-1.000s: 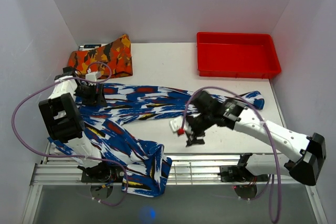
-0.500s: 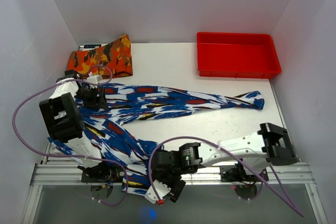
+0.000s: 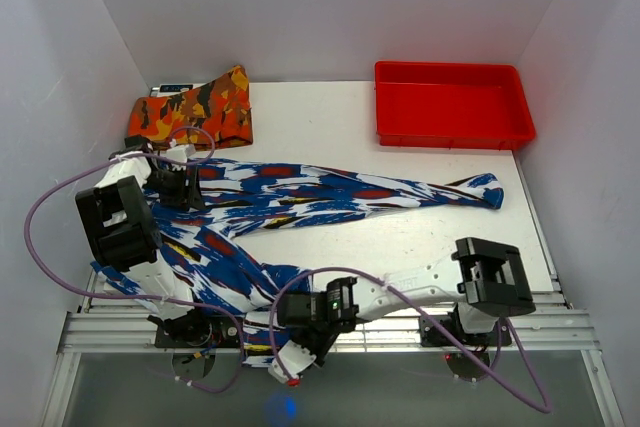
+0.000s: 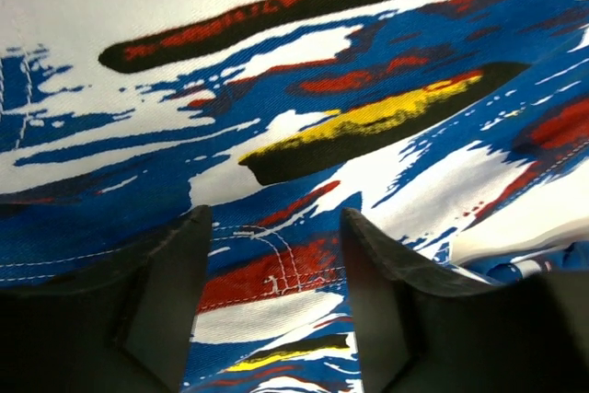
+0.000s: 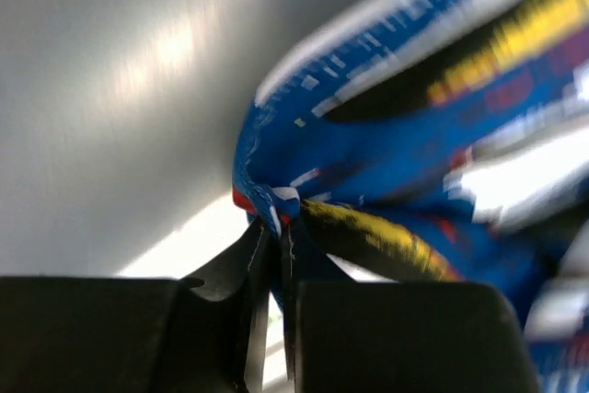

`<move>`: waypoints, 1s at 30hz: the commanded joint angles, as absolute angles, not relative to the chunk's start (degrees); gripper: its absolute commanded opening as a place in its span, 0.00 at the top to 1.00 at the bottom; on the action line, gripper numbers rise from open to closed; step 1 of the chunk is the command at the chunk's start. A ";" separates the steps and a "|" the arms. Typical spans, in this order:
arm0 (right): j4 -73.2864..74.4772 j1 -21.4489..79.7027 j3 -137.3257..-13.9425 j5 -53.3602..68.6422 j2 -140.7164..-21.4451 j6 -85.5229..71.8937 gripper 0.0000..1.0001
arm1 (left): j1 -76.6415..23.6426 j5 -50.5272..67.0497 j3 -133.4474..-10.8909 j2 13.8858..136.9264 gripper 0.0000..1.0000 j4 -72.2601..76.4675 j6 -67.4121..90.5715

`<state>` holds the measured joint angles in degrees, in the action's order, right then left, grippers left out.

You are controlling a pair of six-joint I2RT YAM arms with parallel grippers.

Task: Fold and stack the trousers
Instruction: Flatten the trousers out

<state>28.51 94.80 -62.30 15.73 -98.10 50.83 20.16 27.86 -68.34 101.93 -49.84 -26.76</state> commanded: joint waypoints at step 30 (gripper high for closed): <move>32.96 15.13 -57.18 10.45 -69.08 91.51 0.10 | 21.01 24.52 -67.85 100.46 0.57 -48.25 -25.40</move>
<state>36.97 17.19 -49.34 6.26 -68.51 95.50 20.84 24.77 -65.78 102.37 -48.47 -25.76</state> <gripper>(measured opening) 0.903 0.420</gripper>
